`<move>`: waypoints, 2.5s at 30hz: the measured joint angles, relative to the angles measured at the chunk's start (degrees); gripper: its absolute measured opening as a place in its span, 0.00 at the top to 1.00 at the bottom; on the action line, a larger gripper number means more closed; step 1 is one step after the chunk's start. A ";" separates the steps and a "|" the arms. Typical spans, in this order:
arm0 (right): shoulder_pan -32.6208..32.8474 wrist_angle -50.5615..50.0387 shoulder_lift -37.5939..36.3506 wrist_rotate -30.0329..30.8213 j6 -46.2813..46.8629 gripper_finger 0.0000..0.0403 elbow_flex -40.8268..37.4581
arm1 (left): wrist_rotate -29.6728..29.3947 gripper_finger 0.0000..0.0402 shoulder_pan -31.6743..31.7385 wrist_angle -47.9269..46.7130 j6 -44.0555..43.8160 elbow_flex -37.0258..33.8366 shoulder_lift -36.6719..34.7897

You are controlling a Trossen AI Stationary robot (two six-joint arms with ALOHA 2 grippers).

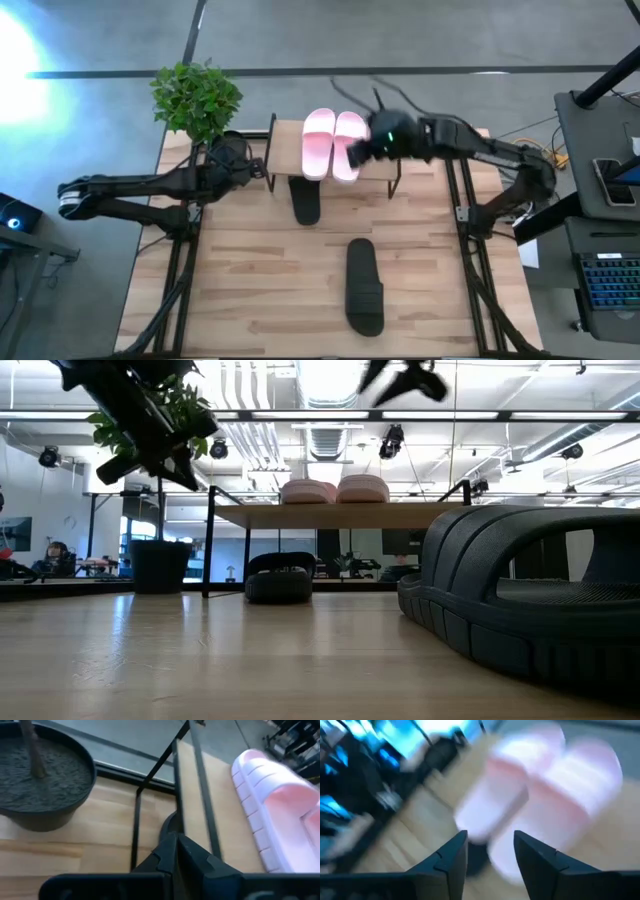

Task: Pick and place slides into the shelf
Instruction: Adjust the shelf

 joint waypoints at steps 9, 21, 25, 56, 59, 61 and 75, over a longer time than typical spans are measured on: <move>-13.85 -6.51 16.64 -5.63 -8.24 0.72 21.76 | -0.07 1.00 2.19 -1.43 4.52 -0.29 -3.83; -15.83 -21.59 19.97 -2.55 -10.22 0.78 29.63 | 19.80 1.00 10.82 13.31 14.83 -0.51 0.57; -15.83 -23.76 18.59 0.62 -11.21 0.80 29.50 | 20.85 1.00 10.82 18.15 15.05 0.16 0.70; -15.83 -35.75 0.50 6.54 -12.06 0.84 21.02 | 23.29 1.00 21.33 -31.77 40.91 79.01 51.00; -15.85 -35.69 -1.51 6.53 -11.95 0.84 19.42 | 23.54 1.00 22.57 -31.84 34.72 80.14 54.26; -15.83 -35.69 -2.74 6.55 -11.84 0.84 18.25 | 23.67 1.00 23.40 -31.89 31.67 79.88 56.36; -15.85 -35.33 -9.07 9.96 -7.40 0.84 7.02 | 21.76 1.00 26.42 -28.54 25.34 78.67 63.89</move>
